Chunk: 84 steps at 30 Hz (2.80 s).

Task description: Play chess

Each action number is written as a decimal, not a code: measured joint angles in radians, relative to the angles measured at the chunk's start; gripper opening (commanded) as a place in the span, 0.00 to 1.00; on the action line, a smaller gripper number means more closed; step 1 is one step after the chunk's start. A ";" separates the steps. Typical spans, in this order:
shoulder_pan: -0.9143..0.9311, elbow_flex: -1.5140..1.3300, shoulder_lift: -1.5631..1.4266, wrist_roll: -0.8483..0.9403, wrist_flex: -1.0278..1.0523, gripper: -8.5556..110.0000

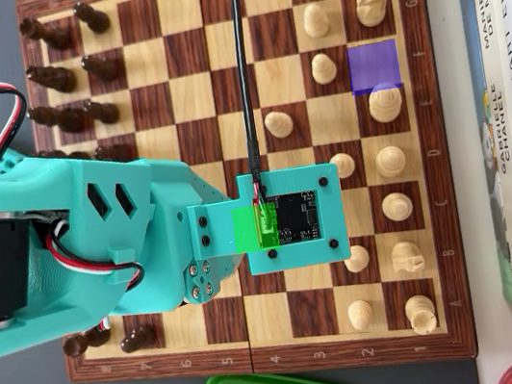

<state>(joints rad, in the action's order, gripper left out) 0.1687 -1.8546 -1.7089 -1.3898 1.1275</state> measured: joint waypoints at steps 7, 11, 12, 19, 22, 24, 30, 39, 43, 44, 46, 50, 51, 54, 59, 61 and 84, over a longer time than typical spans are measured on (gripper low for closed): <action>0.000 0.000 0.002 0.000 0.000 0.18; 0.000 0.002 0.002 0.000 0.002 0.18; 0.000 0.008 0.002 0.000 0.002 0.18; -0.003 0.017 0.002 0.002 0.002 0.18; -0.009 0.017 0.002 0.002 0.002 0.18; -0.017 0.017 0.002 0.002 0.002 0.18; -0.032 0.017 -0.028 0.002 0.002 0.18; -0.034 0.017 -0.066 0.002 0.002 0.18; -0.034 0.017 -0.098 0.002 0.002 0.18; -0.034 0.017 -0.123 0.002 0.002 0.18; -0.034 0.017 -0.175 0.002 0.002 0.18; -0.046 0.017 -0.259 0.002 0.002 0.18; -0.048 0.017 -0.279 0.002 0.002 0.18; -0.048 0.017 -0.337 0.002 0.002 0.18; -0.046 0.017 -0.460 -0.002 0.002 0.18; -0.046 0.017 -0.512 -0.002 0.002 0.18; -0.129 -0.770 -1.216 -0.089 -0.842 0.18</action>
<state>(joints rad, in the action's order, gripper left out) 0.0399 -2.6246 -2.9253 -1.4788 0.2853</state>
